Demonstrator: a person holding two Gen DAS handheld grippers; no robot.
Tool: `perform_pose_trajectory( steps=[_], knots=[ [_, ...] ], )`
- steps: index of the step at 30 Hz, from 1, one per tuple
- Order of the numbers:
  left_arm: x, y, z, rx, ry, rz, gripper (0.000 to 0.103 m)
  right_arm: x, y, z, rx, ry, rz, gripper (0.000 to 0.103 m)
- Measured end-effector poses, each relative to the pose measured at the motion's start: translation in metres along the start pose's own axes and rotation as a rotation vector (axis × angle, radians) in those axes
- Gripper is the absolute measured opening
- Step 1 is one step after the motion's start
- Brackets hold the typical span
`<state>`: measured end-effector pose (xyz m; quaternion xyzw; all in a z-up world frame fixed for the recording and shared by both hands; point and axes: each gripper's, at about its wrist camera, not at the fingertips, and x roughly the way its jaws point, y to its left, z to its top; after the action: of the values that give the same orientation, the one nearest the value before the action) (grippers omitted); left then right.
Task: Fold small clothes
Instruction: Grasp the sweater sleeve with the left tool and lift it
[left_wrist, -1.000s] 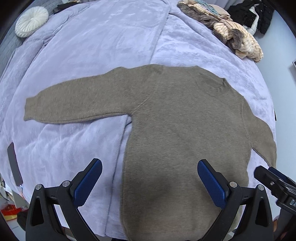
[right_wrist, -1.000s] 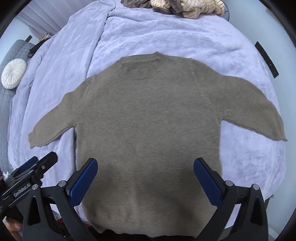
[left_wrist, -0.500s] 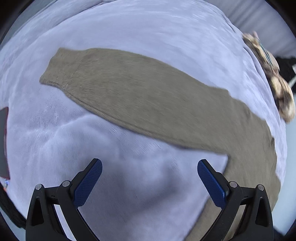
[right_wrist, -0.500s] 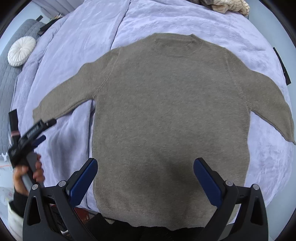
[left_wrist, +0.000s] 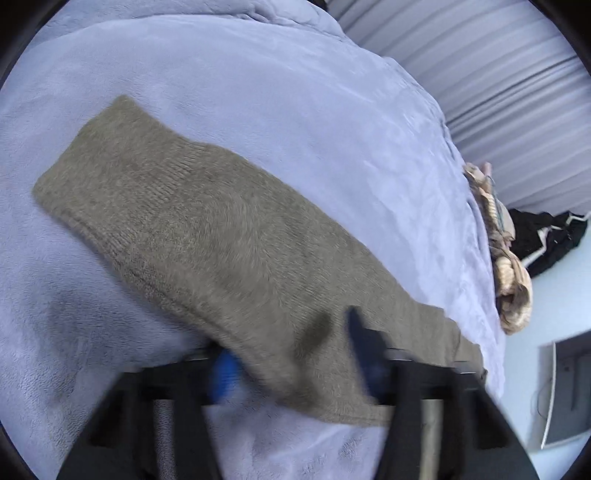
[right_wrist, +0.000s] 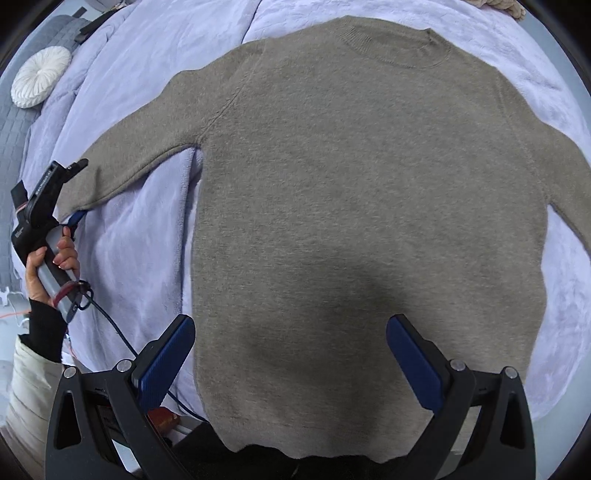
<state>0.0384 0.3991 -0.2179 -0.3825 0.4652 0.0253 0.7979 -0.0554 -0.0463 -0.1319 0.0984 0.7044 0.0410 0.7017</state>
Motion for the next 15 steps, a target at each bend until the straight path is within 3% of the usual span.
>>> perform_pose_trajectory(
  steps=[2,7,12,15],
  knots=[
    [-0.001,0.000,0.002,-0.004,0.000,-0.072,0.014,0.011,0.002,-0.001,-0.005,0.006,0.035,0.103],
    [-0.018,-0.034,0.002,0.099,-0.039,-0.181,0.014,0.029,-0.005,0.000,0.014,-0.005,0.088,0.103],
    [-0.031,-0.120,-0.013,0.265,-0.030,-0.331,0.014,0.034,-0.027,0.003,0.063,-0.060,0.150,0.103],
    [-0.028,-0.181,-0.034,0.386,0.015,-0.442,0.014,0.030,-0.049,0.006,0.110,-0.104,0.178,0.103]
  ],
)
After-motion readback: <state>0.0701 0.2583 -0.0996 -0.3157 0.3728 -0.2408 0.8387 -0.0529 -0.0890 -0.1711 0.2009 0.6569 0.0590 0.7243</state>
